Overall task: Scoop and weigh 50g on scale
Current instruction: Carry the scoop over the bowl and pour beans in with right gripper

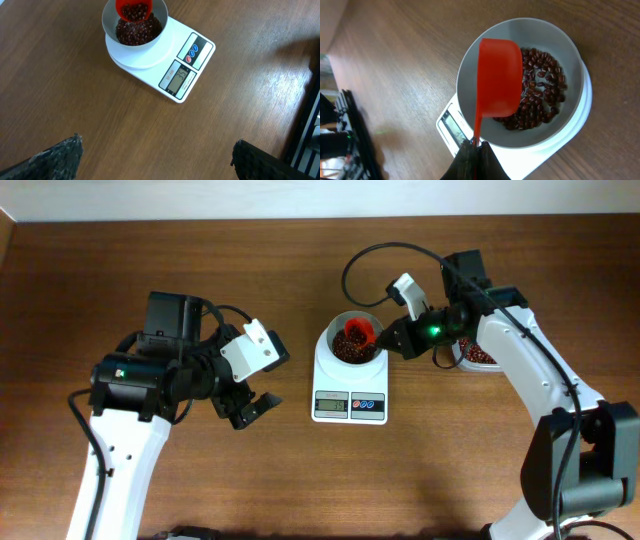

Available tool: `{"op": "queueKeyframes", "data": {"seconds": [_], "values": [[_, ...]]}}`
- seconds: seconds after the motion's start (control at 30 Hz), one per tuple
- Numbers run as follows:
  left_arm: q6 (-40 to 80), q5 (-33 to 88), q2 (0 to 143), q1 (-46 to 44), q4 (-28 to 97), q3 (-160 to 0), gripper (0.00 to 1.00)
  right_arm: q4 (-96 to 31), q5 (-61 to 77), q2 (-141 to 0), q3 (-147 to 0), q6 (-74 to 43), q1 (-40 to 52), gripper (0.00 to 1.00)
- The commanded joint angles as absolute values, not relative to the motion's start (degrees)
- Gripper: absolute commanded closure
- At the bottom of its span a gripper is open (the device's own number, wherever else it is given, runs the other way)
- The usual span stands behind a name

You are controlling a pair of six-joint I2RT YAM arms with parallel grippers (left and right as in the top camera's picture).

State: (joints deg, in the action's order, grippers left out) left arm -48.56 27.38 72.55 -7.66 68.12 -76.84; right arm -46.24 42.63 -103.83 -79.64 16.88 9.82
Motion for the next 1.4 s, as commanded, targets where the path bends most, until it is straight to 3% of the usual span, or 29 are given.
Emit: {"op": "queueKeyframes", "data": {"seconds": [0.0,0.47,0.53,0.63,0.7,0.77,0.83,0.9,0.97,1.03,1.1,1.17,1.2,1.23,1.33,1.37], "values": [[-48.2,27.6,72.4,-7.7,68.2,-77.0,0.01,-46.3,41.9,-104.3,-79.7,19.9,10.1,0.96],[-48.2,27.6,72.4,-7.7,68.2,-77.0,0.01,-42.9,36.9,-104.3,-79.7,18.3,10.1,0.96],[-48.2,27.6,72.4,-7.7,68.2,-77.0,0.01,-44.2,44.0,-103.9,-79.8,17.1,10.1,0.96],[-48.2,27.6,72.4,-7.7,68.2,-77.0,0.01,-44.1,35.4,-104.0,-79.8,17.1,10.1,0.96],[-48.2,27.6,72.4,-7.7,68.2,-77.0,0.01,-44.0,41.2,-103.9,-79.8,17.1,10.1,0.96],[-48.2,27.6,72.4,-7.7,68.2,-77.0,0.01,-44.1,34.3,-103.9,-79.8,15.8,10.1,0.96],[-48.2,27.6,72.4,-7.7,68.2,-77.0,0.01,-44.1,42.4,-103.5,-79.8,16.1,10.1,0.96],[-48.2,27.6,72.4,-7.7,68.2,-77.0,0.01,-44.9,33.6,-103.5,-79.8,14.6,10.1,0.96],[-48.2,27.6,72.4,-7.7,68.2,-77.0,0.01,-44.4,42.8,-102.7,-79.8,15.3,10.1,0.96],[-48.2,27.6,72.4,-7.7,68.2,-77.0,0.01,-44.4,32.0,-102.7,-79.8,14.0,10.2,0.96],[-48.2,27.6,72.4,-7.7,68.2,-77.0,0.01,-43.8,40.3,-101.9,-79.9,13.4,10.2,0.96],[-48.2,27.6,72.4,-7.7,68.2,-77.0,0.01,-44.1,32.6,-102.3,-79.9,14.3,10.2,0.96],[-48.2,27.6,72.4,-7.7,68.2,-77.0,0.01,-44.6,33.5,-102.2,-79.9,13.0,10.2,0.96],[-48.2,27.6,72.4,-7.7,68.2,-77.0,0.01,-44.5,44.0,-101.9,-79.9,13.6,10.2,0.96],[-48.2,27.6,72.4,-7.7,68.2,-77.0,0.01,-46.0,36.6,-102.1,-79.9,12.7,10.2,0.96],[-48.2,27.6,72.4,-7.7,68.2,-77.0,0.01,-46.3,41.4,-101.6,-80.0,12.4,10.2,0.96]]}}
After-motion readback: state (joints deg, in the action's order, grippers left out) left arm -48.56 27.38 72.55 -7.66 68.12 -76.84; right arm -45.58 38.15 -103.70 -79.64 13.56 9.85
